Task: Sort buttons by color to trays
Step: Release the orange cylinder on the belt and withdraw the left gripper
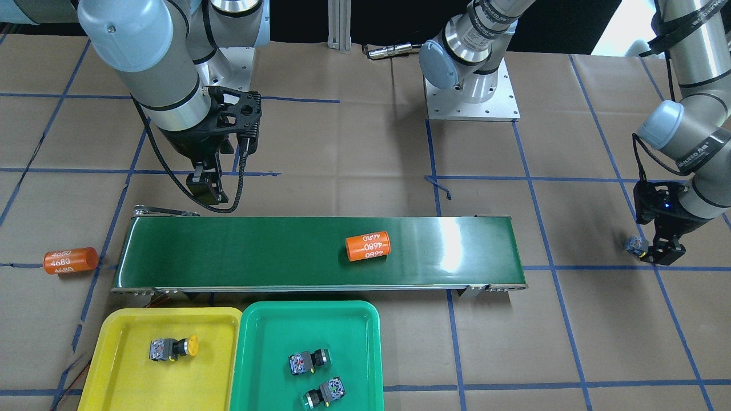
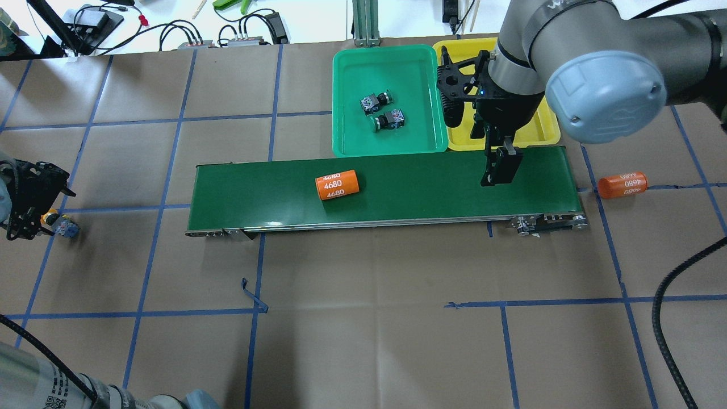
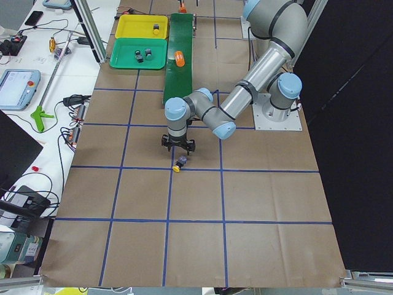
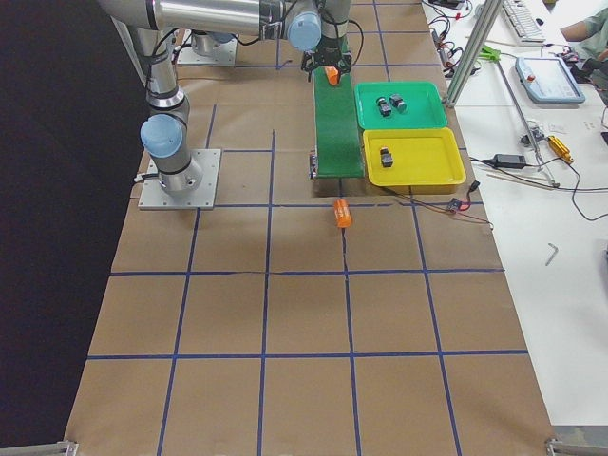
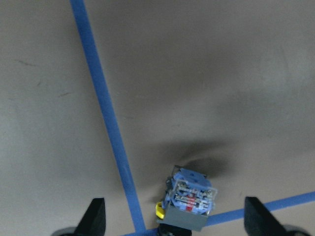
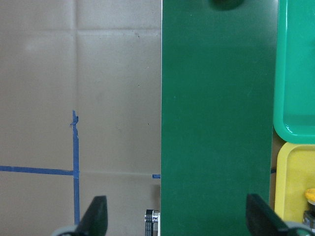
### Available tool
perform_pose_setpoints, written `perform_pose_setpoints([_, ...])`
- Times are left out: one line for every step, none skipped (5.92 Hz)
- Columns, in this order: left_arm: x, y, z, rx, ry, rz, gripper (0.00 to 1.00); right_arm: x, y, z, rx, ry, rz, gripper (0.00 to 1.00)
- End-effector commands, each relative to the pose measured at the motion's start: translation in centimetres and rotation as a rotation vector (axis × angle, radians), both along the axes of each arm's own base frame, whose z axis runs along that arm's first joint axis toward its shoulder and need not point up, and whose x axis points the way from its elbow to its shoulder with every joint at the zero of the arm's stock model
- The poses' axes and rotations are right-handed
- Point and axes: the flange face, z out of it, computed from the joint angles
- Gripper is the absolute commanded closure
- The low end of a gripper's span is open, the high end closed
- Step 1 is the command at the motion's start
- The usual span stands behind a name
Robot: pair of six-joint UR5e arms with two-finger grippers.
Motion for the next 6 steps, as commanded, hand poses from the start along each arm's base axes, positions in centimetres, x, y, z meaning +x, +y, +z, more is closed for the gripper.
perform_pose_setpoints([2.9,0.5,-2.9,0.005,0.039,-0.103,0.02,0.0,-0.2,0.1,-0.015,-0.003,0.003,0.0])
perform_pose_setpoints([3.1,0.7,-3.8,0.015,0.048,-0.107,0.02,0.1,-0.5,0.3,-0.046,-0.005,0.003,0.0])
perform_pose_setpoints([3.3,0.7,-3.6,0.013,0.041,-0.104,0.05,0.2,-0.5,0.2,-0.047,-0.007,0.002,0.0])
perform_pose_setpoints([3.2,0.8,-4.1,0.016,0.047,-0.101,0.38,0.0,0.0,-1.2,-0.029,-0.005,-0.002,0.0])
perform_pose_setpoints([3.2,0.6,-3.6,0.01,0.039,-0.082,0.86,0.0,0.0,-2.0,-0.069,-0.007,-0.005,0.0])
perform_pose_setpoints([2.9,0.5,-3.2,0.01,0.039,-0.048,1.0,0.0,-0.1,-2.0,-0.085,-0.009,-0.005,0.0])
